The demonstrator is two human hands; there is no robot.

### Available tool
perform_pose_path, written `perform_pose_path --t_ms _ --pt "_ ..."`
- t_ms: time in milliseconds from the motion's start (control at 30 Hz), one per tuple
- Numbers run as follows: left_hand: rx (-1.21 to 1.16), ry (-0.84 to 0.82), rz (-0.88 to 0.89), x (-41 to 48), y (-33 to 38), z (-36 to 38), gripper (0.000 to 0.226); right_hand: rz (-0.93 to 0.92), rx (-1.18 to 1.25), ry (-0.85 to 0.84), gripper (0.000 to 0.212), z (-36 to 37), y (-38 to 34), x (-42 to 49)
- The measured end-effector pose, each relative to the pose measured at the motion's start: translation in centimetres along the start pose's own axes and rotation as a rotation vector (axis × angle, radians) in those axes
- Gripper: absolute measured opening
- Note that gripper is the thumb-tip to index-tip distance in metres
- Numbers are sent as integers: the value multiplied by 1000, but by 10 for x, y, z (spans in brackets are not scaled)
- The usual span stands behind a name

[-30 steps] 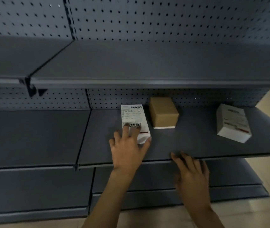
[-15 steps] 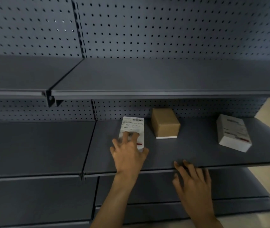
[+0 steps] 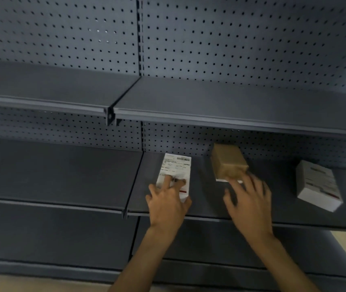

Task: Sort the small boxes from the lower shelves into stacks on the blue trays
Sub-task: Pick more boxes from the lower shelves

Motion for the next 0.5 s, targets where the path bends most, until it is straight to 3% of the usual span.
perform_pose_path --t_ms 267,500 --pt "-6 -42 -23 -2 -1 3 54 289 36 -479 54 78 22 81" --pt "7 -56 -17 -4 -1 1 54 392 194 -379 52 62 37 76"
Point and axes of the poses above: each hand's wrist, its own x-axis towards the middle knuckle, its own z-axis out of the palm, y = z × x, the point moved 8 cm from there along x, towards the middle knuckle, and after that the axes turned 9 degrees about -x, right-handed, at the moved point
